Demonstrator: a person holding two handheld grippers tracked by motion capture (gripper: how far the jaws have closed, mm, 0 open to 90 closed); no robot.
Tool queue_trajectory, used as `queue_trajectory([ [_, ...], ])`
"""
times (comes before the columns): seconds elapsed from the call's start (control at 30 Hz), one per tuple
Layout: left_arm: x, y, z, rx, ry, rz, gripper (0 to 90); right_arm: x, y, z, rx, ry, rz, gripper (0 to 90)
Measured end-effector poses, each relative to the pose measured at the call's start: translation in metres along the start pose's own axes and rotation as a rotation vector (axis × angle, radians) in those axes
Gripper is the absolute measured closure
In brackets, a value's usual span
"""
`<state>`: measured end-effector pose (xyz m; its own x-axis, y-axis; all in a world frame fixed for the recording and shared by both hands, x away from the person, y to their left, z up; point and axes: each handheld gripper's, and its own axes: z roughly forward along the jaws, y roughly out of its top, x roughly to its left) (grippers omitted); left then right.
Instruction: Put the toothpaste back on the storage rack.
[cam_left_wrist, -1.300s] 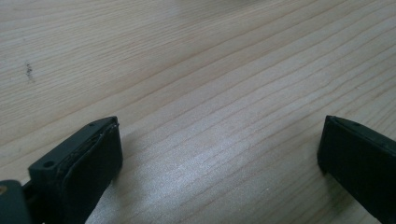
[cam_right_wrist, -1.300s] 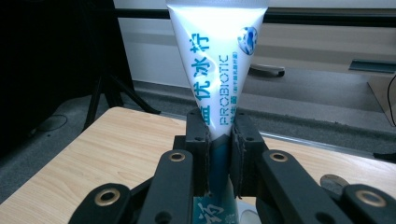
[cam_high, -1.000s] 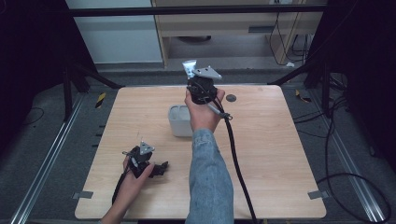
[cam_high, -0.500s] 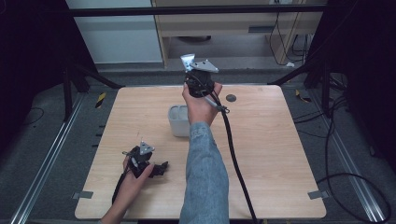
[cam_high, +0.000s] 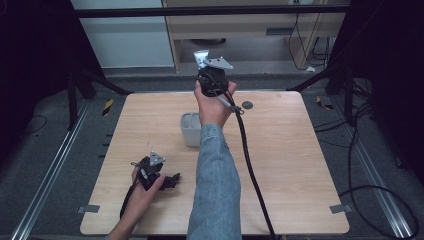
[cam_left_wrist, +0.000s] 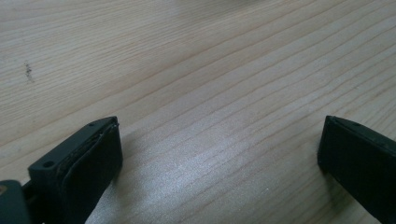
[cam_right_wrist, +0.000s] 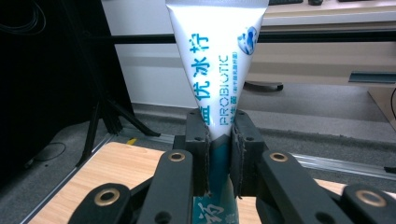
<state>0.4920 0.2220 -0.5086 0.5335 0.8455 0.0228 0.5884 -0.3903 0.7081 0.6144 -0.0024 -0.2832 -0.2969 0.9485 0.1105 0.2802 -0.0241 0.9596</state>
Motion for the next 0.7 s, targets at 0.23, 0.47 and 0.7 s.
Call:
queue_trajectory([
  [0.23,0.000,0.000,0.000,-0.003,0.000,-0.003,0.0,0.000,-0.001,0.001,0.002,0.001,-0.003,79.5],
  [0.47,0.000,0.000,0.000,-0.002,-0.001,-0.003,0.0,0.003,-0.004,0.006,0.003,0.004,-0.004,79.5],
  [0.7,0.000,0.000,0.000,-0.002,-0.001,-0.002,0.0,0.006,-0.012,0.014,0.013,0.007,-0.004,79.5],
])
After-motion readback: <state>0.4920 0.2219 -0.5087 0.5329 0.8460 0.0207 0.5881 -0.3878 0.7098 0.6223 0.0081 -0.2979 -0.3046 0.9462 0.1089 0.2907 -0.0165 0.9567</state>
